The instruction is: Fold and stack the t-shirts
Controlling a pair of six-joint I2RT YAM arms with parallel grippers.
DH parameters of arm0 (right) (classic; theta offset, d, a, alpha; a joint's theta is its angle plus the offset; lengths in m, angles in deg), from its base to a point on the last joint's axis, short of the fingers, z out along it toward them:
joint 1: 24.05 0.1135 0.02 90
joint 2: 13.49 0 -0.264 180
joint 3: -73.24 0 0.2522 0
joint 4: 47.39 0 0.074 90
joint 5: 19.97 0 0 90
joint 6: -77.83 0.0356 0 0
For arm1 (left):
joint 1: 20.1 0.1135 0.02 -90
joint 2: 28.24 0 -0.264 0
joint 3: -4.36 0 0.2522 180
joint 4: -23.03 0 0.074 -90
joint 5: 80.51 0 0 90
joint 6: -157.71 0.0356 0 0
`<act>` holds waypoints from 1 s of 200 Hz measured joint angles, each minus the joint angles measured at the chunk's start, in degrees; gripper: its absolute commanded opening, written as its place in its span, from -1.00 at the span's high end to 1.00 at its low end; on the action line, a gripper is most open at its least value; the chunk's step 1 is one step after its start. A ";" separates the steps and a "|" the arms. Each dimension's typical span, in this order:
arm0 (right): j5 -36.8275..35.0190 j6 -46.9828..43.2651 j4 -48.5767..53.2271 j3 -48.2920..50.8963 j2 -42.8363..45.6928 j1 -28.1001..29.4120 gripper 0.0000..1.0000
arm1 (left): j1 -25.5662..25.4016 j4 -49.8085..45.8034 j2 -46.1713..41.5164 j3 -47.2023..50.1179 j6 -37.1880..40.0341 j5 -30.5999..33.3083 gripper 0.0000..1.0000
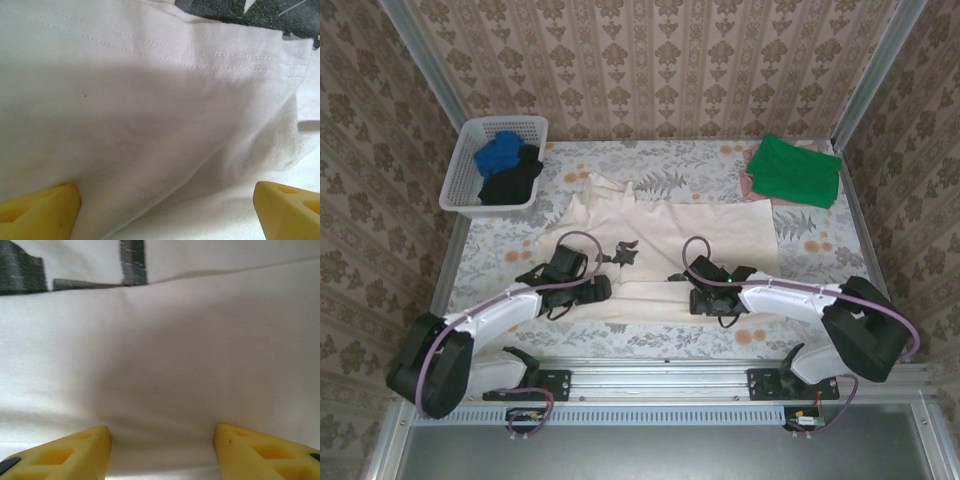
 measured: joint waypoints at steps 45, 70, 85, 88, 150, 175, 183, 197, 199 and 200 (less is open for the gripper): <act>0.13 1.92 7.63 1.62 6.60 0.24 -0.25 | -1.05 -3.23 -4.61 1.81 -3.30 0.20 -0.99; -0.81 -0.24 11.80 -2.89 7.15 -0.94 -0.29 | -1.07 -9.46 -5.97 -0.28 -2.99 1.62 -1.00; -1.64 -3.17 12.31 -6.60 7.74 -3.98 -0.35 | -0.90 -13.73 -6.51 -4.20 -1.60 3.17 -1.00; -1.81 -3.56 12.33 -7.32 7.89 -4.66 -0.37 | -0.83 -14.36 -6.56 -5.29 -1.22 3.52 -1.00; -3.04 -18.51 6.99 -19.15 5.40 -27.65 -0.45 | 16.15 -3.61 -0.81 -22.45 7.30 -3.32 -1.00; -2.43 -22.43 5.16 -24.17 -2.89 -34.88 -0.39 | 21.75 -2.95 11.30 -29.88 10.19 -6.86 -0.99; -2.36 -23.45 4.68 -25.79 -5.97 -36.35 -0.37 | 21.92 -3.32 15.82 -33.16 11.45 -7.45 -0.96; -1.90 -24.85 4.20 -28.83 -11.39 -38.62 -0.32 | 21.81 -4.28 23.52 -39.15 13.99 -8.26 -0.90; -1.66 -25.11 4.20 -29.29 -12.22 -39.01 -0.30 | 21.77 -4.72 24.74 -40.15 14.36 -8.28 -0.90; -1.57 -25.14 4.20 -29.44 -12.44 -39.12 -0.30 | 21.73 -4.96 25.40 -40.81 14.67 -8.39 -0.90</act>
